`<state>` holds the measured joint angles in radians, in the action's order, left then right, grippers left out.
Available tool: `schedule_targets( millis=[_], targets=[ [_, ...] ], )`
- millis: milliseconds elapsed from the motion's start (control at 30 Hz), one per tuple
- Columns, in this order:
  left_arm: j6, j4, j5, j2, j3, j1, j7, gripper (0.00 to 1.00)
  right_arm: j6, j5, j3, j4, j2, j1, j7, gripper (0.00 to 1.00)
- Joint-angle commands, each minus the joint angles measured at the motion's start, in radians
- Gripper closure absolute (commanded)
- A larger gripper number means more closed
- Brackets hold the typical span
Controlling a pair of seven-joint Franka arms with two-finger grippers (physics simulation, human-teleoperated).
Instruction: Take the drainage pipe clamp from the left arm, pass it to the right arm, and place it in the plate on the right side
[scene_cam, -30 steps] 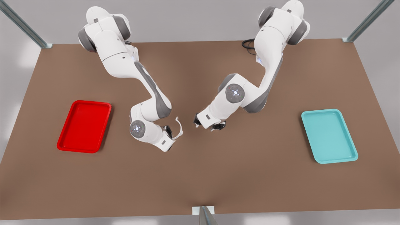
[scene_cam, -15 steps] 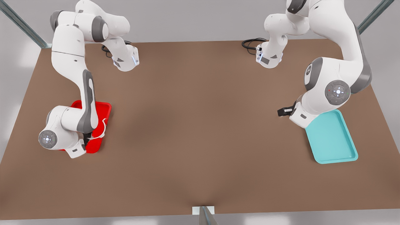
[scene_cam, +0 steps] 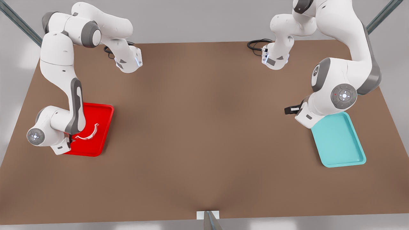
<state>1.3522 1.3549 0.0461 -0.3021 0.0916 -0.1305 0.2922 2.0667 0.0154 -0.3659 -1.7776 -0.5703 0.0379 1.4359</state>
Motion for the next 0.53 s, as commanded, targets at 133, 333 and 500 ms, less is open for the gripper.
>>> schedule_targets(
  millis=[133, 333, 500],
  targets=[
    [-0.007, 0.0, 0.001, 0.0, -0.001, 0.0, -0.034, 0.0, -0.114, -0.073, 0.01, 0.101, 0.063, 0.02, 0.047, 0.0],
    [-0.007, 0.0, -0.006, 0.001, -0.003, 0.011, -0.033, 0.0, -0.731, -0.146, 0.008, 0.46, 0.237, 0.189, -1.405, 0.0],
    [-0.007, 0.0, -0.008, 0.003, -0.003, 0.011, -0.033, 0.0, -0.674, -0.1, 0.01, 0.311, 0.415, 0.197, -1.41, 0.0]
  ],
)
